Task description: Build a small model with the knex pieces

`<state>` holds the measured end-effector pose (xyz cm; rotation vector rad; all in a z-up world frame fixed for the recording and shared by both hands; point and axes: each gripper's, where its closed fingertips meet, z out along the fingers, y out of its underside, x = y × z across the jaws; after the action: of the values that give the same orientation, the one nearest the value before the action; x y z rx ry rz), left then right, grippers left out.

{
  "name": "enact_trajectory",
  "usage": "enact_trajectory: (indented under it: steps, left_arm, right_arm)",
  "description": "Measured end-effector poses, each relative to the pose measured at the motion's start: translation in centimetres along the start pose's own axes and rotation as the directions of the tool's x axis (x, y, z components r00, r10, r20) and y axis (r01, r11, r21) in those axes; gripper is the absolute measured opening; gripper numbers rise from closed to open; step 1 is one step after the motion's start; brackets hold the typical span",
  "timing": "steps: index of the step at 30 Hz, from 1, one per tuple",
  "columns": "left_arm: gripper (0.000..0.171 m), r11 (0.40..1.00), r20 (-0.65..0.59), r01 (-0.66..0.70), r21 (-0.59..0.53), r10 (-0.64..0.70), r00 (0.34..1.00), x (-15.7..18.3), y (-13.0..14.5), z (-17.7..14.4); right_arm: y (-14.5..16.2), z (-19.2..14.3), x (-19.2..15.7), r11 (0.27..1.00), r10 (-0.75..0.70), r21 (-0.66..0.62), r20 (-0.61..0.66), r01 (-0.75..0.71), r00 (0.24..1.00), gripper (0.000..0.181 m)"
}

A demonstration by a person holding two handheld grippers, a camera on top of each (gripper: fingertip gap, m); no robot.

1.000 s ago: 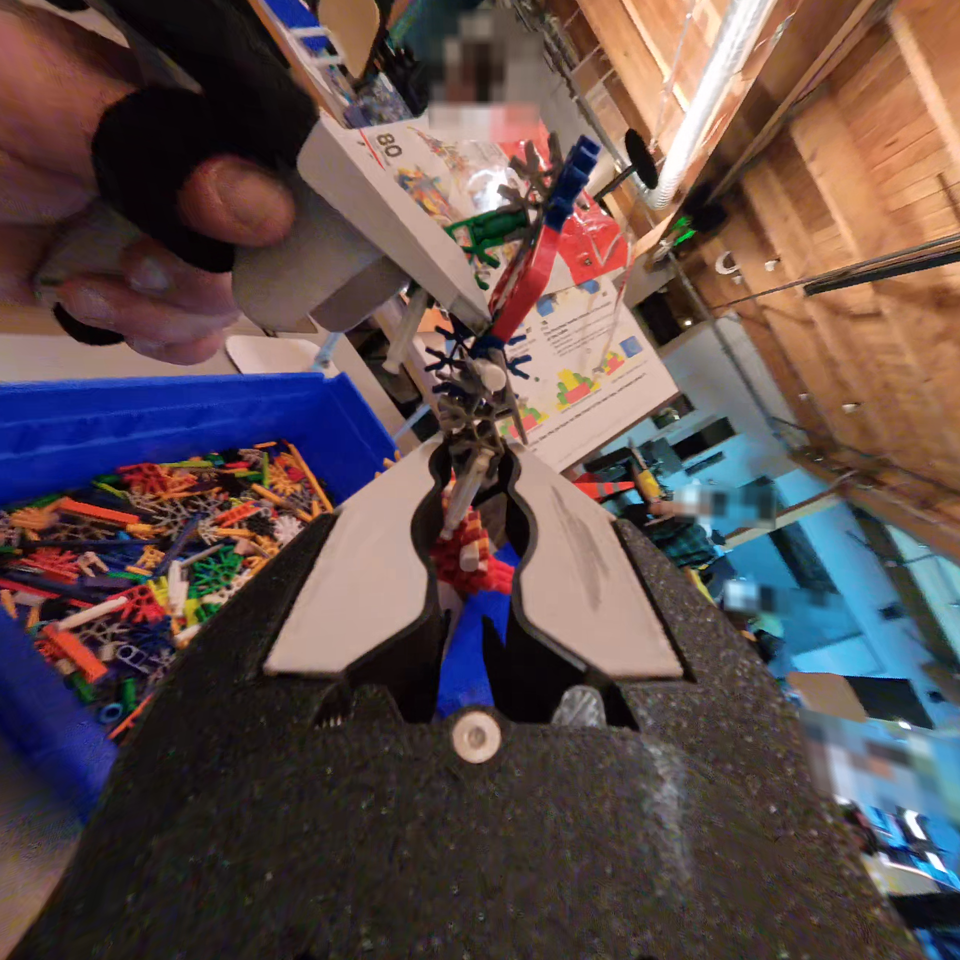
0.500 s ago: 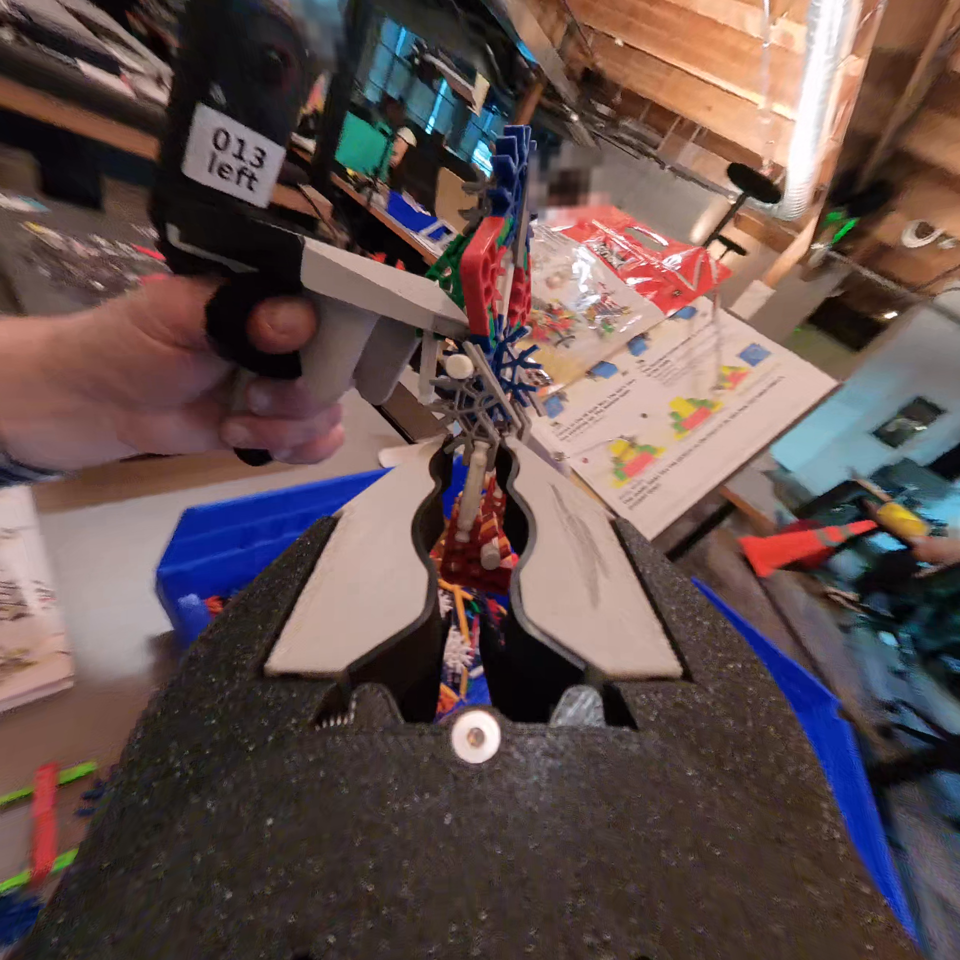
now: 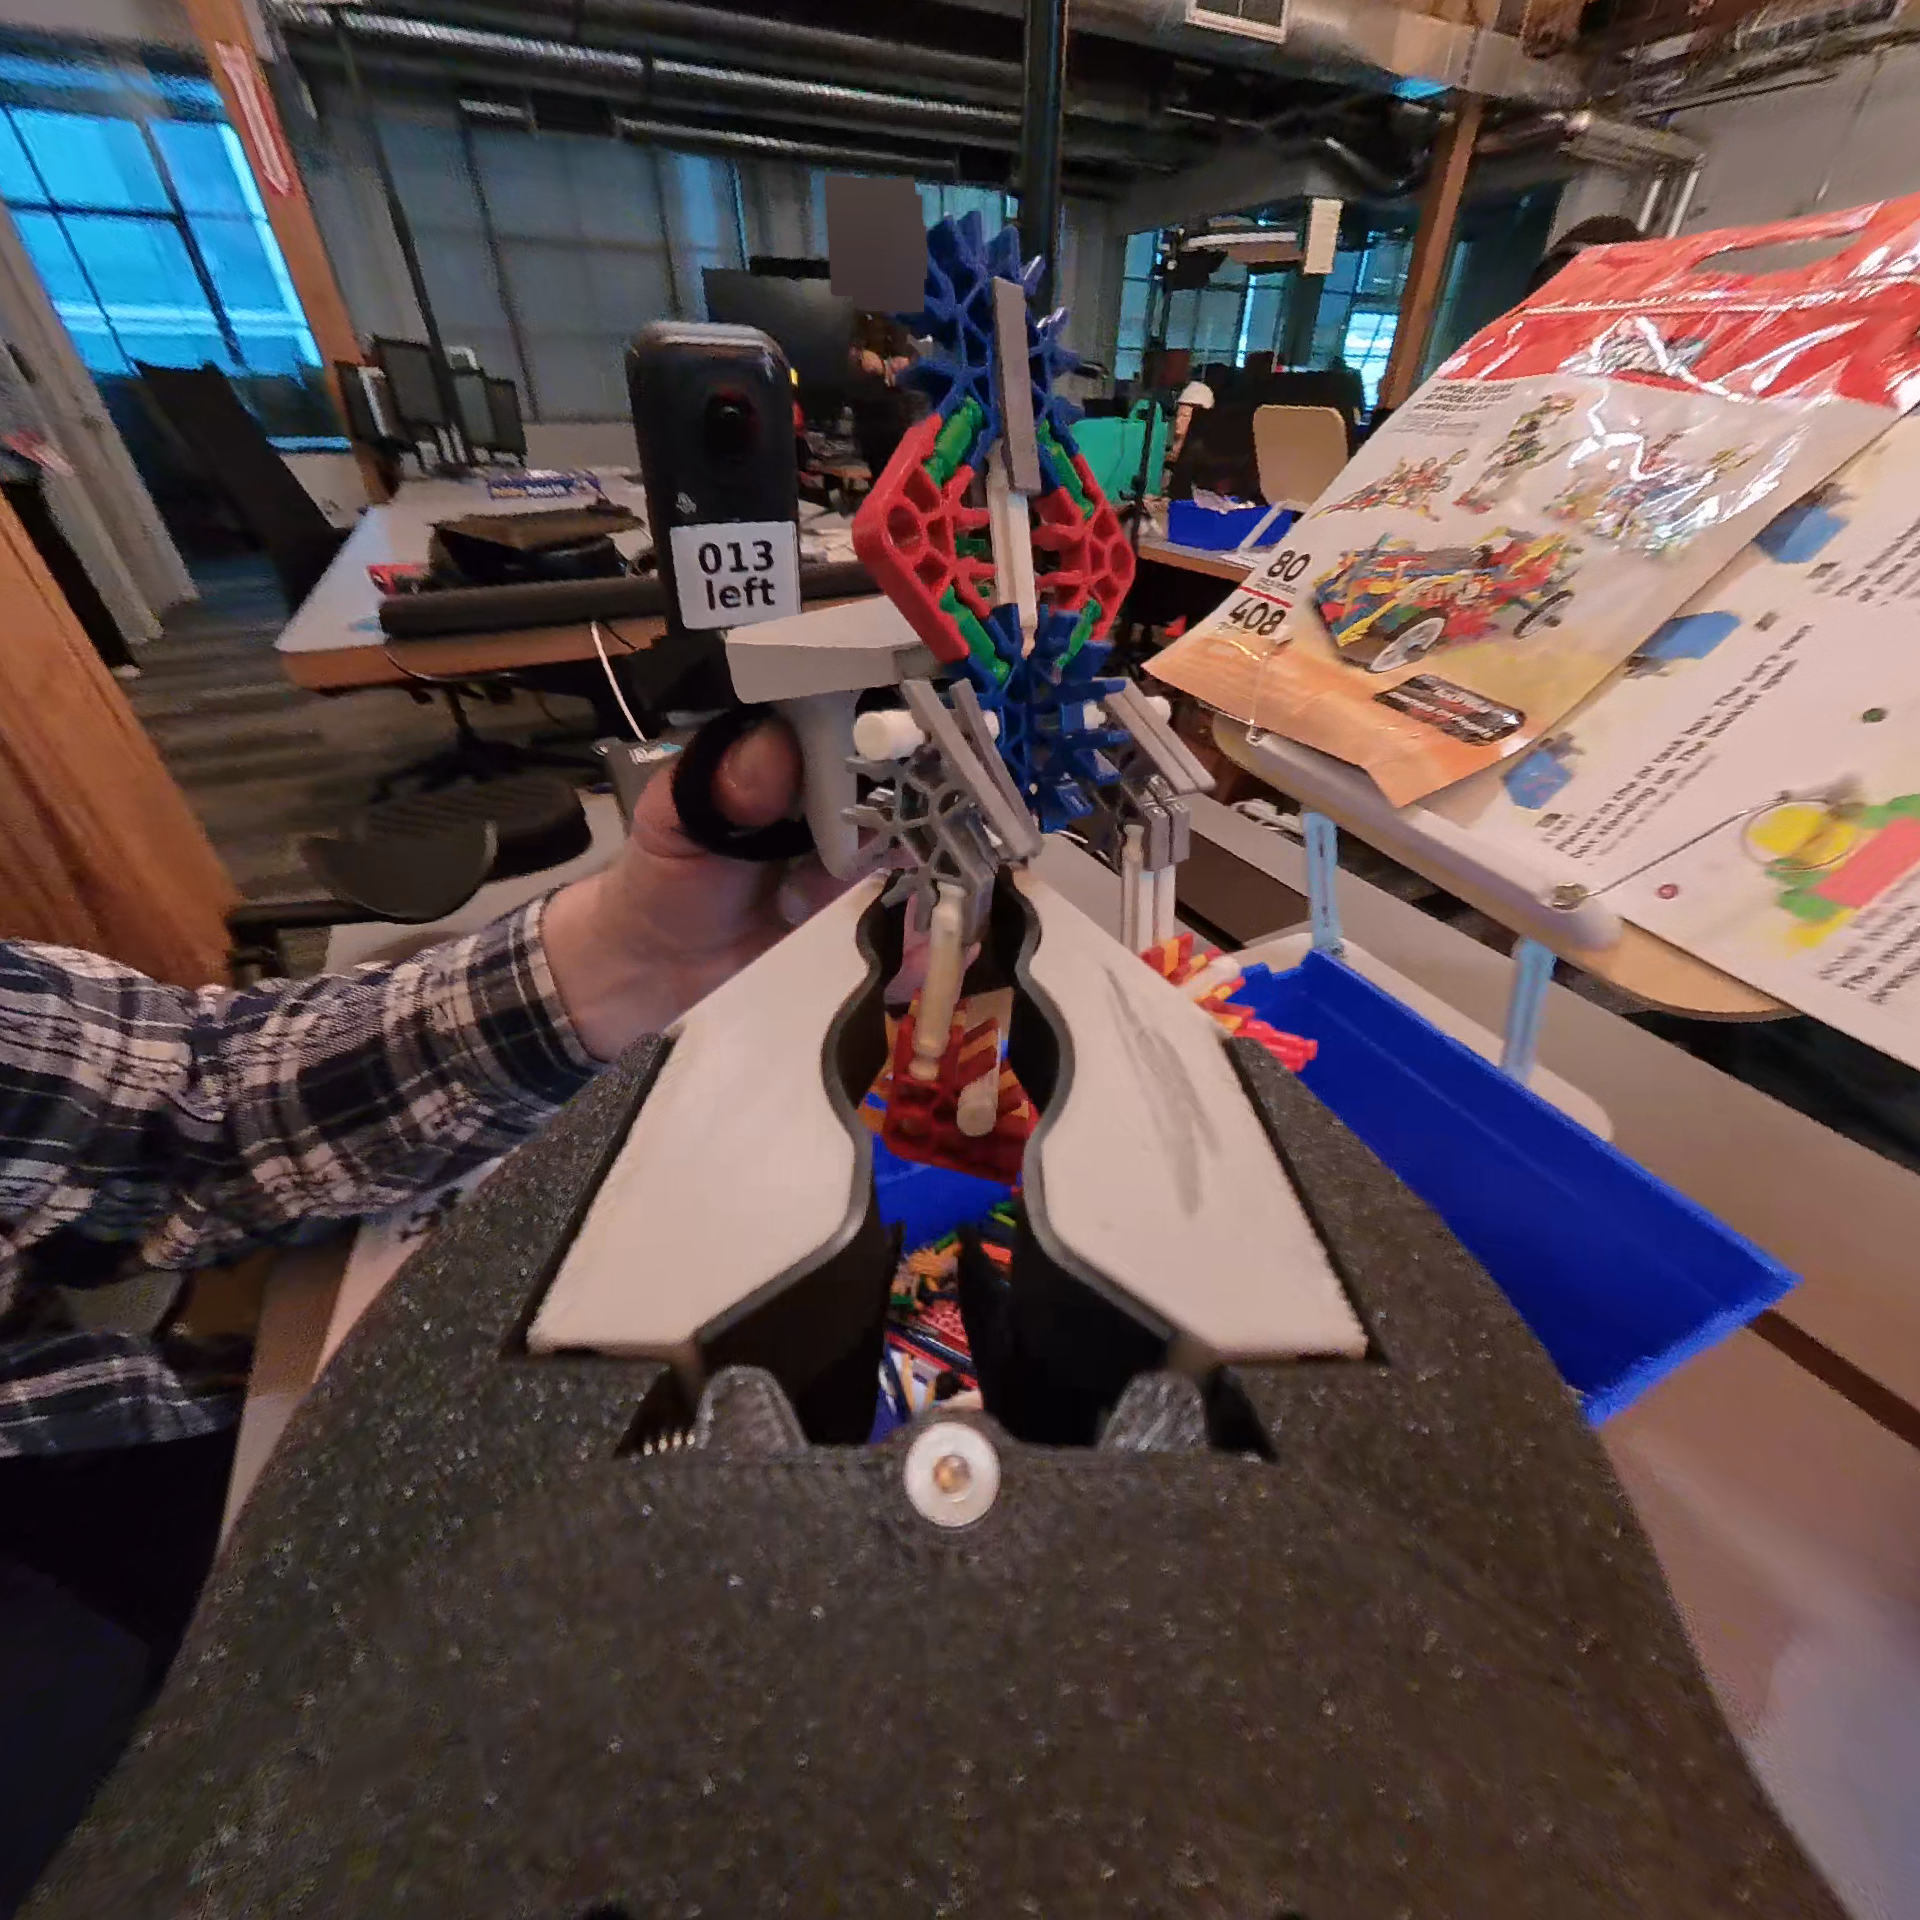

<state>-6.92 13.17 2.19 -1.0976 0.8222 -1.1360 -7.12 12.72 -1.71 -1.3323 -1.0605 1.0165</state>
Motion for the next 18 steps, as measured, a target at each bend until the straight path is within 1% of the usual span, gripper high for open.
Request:
enact_trajectory:
  steps: [4, 8, 10, 13, 15, 18]
  left_arm:
    - [0.002, 0.999, 0.012, -0.003, 0.034, 0.003, 1.0, -0.1, -0.2, 0.0]
    - [0.002, 0.996, 0.043, -0.034, 0.082, 0.031, 0.999, -0.2, -0.6, -0.1]
    - [0.002, 0.997, 0.041, -0.037, 0.071, 0.034, 0.999, -0.2, -0.6, -0.1]
    - [0.003, 0.996, 0.045, -0.084, 0.017, 0.083, 0.996, 0.1, -0.6, -0.1]
    - [0.003, 0.996, 0.03, -0.085, 0.04, 0.084, 0.996, 0.6, -1.2, -0.1]
    - [0.003, 0.993, -0.003, -0.069, 0.095, 0.07, 0.998, 1.0, -1.7, -0.5]
  right_arm:
    - [-0.2, 0.4, -0.2, 0.995, 0.087, 0.049, 0.031, -0.089, 0.996, 0.016]
    - [-0.6, 0.9, -0.4, 0.975, 0.183, 0.117, 0.052, -0.188, 0.982, 0.016]
    - [-0.6, 1.0, -0.6, 0.964, 0.219, 0.135, 0.072, -0.227, 0.973, 0.016]
    - [-0.4, 1.1, -1.0, 0.962, 0.225, 0.134, 0.108, -0.239, 0.968, 0.014]
    - [-0.9, 1.0, -1.6, 0.956, 0.228, 0.153, 0.155, -0.251, 0.961, 0.016]
    - [-1.5, 1.2, -2.2, 0.947, 0.241, 0.17, 0.188, -0.273, 0.952, 0.016]
